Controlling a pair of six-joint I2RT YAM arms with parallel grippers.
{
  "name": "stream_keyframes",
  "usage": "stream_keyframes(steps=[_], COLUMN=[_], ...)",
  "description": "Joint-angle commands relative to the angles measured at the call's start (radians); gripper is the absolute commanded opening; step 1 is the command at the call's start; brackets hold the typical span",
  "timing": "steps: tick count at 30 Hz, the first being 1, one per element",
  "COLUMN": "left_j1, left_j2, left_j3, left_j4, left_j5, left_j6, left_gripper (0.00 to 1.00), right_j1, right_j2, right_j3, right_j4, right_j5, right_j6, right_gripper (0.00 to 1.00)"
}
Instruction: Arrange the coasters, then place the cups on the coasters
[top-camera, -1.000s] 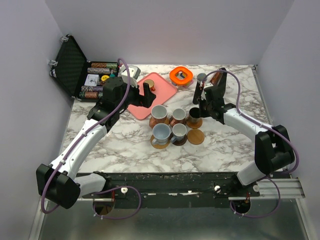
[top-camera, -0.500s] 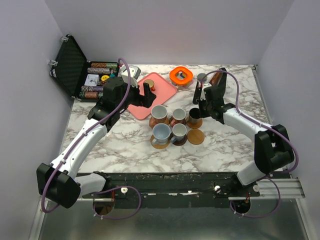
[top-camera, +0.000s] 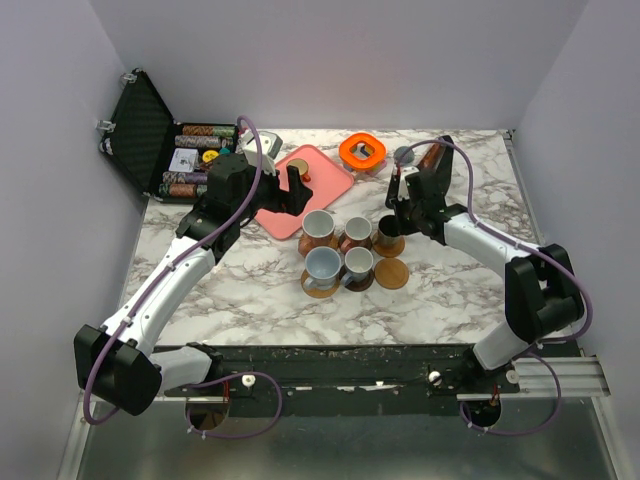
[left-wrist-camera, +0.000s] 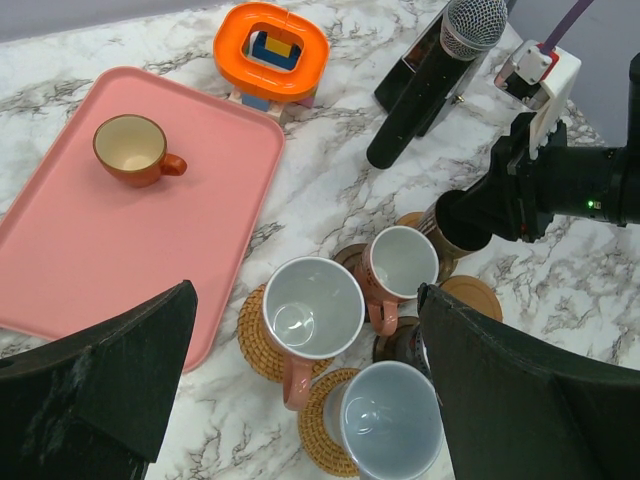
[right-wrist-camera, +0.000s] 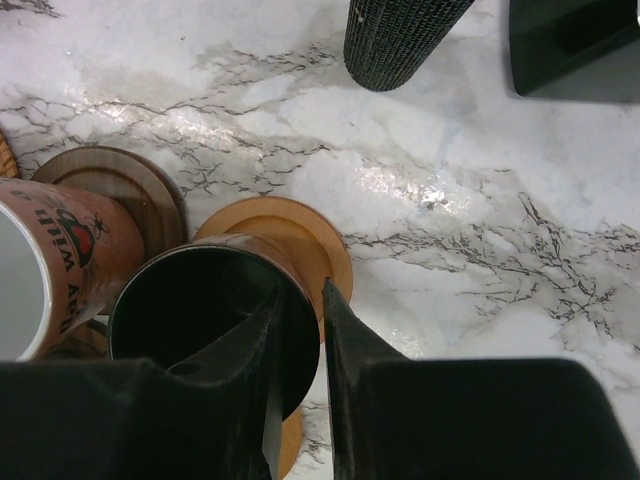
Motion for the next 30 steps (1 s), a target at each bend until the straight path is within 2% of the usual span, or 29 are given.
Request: stream_keyframes(steps=[1,9,15,17,26,30], left_j1=[0.007,0.007,0.007,0.007,0.007,0.007], left_j2=[0.007,0.008,0.010,0.008,0.022,0.089], left_j3=[-0.008,-0.008,-0.010,-0.010,-0.007,0.050], left_j4=[0.011,0.011,0.013,0.013,0.005,-0.018], left_j5=[0.029,0.027,0.018,0.009,-0.068,-0.155], left_j6=[-0.008,-0.006,-0.006,-0.006,-0.025,-0.064], left_gripper=[0.99,0.99,0.99,0.99,0.99,0.98], right_j1=[-0.006,-0.006,-0.006,-0.006,-0.007,-0.006], right_j2=[0.019,0.005,-0.021,-0.035,-0.147,-0.214], right_j3=[0.016,0.017,0.033,0.036,0.040,0.054], right_j4=[-0.034,-0.037,-0.043,-0.046,-0.081,-0.111], right_j5=[0.000,0.003,-0.003,-0.001,-0.009,-0.003], right_j6=[-0.015,-0.009,-0.003,-0.003,-0.006,0.005], right_gripper=[0.29,0.53,0.61,0.67,0.68,0.68])
